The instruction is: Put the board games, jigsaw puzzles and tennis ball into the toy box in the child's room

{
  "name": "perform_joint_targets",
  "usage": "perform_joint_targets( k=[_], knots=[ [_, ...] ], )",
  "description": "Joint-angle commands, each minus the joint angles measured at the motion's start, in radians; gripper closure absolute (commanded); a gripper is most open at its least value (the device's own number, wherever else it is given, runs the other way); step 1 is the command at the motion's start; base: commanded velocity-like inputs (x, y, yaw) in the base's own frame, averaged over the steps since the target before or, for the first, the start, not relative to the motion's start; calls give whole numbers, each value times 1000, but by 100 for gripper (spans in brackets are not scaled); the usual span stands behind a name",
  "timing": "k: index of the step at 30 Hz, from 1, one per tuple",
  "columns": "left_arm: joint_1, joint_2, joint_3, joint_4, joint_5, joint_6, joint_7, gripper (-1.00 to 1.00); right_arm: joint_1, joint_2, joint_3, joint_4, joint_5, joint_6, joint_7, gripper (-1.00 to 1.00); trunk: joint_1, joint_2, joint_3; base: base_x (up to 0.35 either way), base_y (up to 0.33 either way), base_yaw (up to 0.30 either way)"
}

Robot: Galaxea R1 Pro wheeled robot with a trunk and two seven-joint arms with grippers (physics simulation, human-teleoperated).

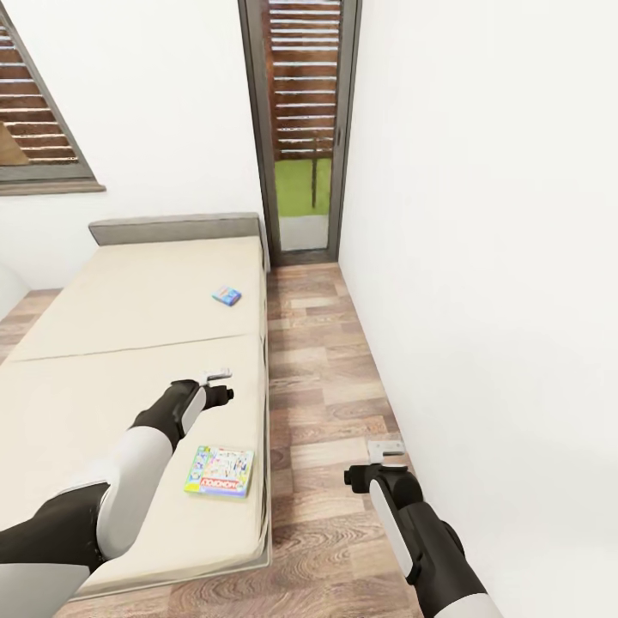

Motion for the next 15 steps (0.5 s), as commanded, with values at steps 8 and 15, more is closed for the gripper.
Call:
perform_joint_targets(
  k=[8, 15],
  knots=[
    [0, 2, 6, 51, -11, -59, -4, -100, -1, -1, 1, -1, -10, 3, -10, -100, 0, -2, -15, 0, 0, 0],
    [0, 6, 5, 72, -11, -87, -4, -100, -1, -3, 1, -1, -10, 3, -9, -100, 0, -2, -26, 0, 0, 0]
  ],
)
